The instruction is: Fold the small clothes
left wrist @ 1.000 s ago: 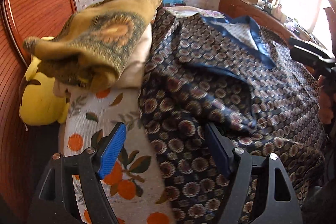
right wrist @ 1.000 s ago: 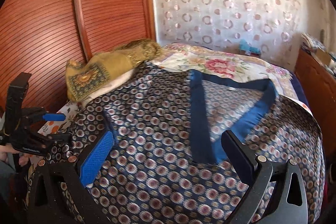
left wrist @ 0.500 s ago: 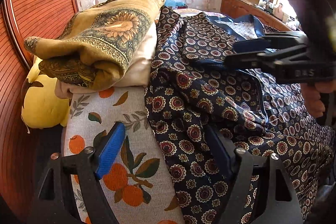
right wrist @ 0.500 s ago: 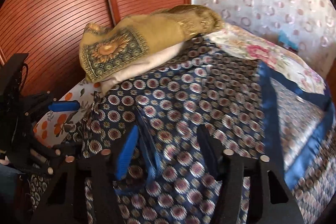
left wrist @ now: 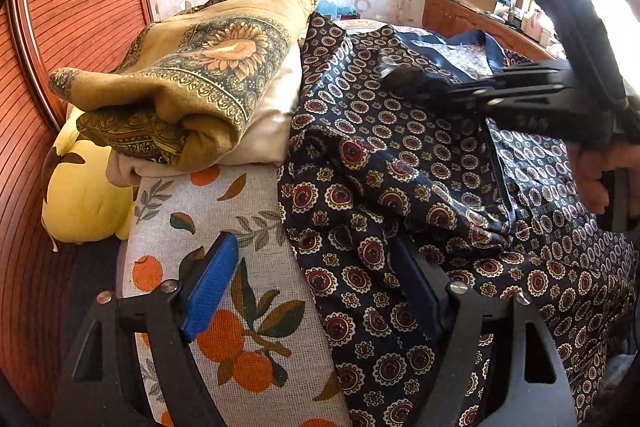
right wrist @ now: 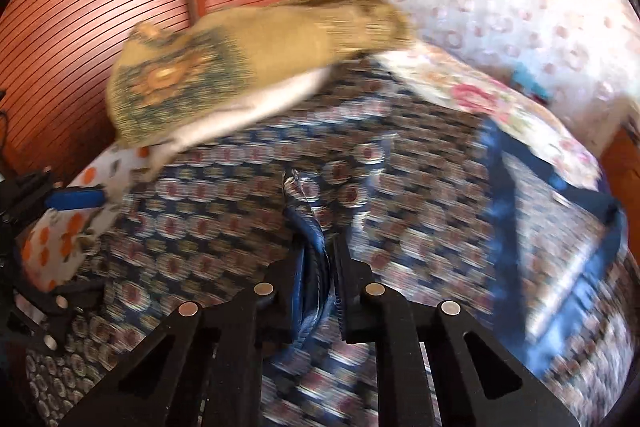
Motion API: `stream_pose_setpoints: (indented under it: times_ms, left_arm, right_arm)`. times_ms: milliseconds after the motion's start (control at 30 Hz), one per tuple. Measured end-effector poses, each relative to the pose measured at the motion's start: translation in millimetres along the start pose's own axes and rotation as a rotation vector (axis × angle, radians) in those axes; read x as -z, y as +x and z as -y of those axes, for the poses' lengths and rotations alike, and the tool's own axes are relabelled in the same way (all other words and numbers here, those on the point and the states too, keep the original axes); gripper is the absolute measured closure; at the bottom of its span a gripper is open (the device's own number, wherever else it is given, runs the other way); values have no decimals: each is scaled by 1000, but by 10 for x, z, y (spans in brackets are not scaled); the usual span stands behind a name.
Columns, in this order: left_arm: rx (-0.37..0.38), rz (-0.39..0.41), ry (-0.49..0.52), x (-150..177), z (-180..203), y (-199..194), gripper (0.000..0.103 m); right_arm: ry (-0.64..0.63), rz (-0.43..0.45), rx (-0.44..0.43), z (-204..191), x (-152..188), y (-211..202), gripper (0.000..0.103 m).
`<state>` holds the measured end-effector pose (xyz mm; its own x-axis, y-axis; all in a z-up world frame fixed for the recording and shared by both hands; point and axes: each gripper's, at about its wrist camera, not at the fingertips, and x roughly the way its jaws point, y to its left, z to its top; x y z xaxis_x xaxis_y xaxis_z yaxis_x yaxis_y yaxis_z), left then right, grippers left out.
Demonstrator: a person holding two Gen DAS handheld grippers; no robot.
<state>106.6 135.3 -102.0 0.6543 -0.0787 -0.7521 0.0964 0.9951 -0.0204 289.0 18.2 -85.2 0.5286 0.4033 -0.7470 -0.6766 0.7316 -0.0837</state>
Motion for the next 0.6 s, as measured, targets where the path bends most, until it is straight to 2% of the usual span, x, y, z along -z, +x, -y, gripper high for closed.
stream_pose_setpoints:
  times_ms: [133, 300, 367, 433, 500, 600]
  left_arm:
    - [-1, 0, -2, 3, -5, 1, 24]
    - [-5, 1, -3, 0, -11, 2, 24]
    - [-5, 1, -3, 1, -13, 2, 24]
    - [-4, 1, -3, 1, -13, 1, 24]
    - [-5, 1, -3, 3, -16, 1, 24]
    - [-5, 1, -4, 2, -16, 0, 24]
  right_arm:
    - [131, -33, 75, 395, 178, -90, 90]
    - [158, -15, 109, 635, 385, -233, 89]
    - [170, 2, 125, 689, 454, -279, 80]
    - [175, 25, 139, 729, 501, -321, 57]
    - [183, 43, 144, 758, 540, -348, 47]
    - [203, 59, 127, 834, 628, -410, 44]
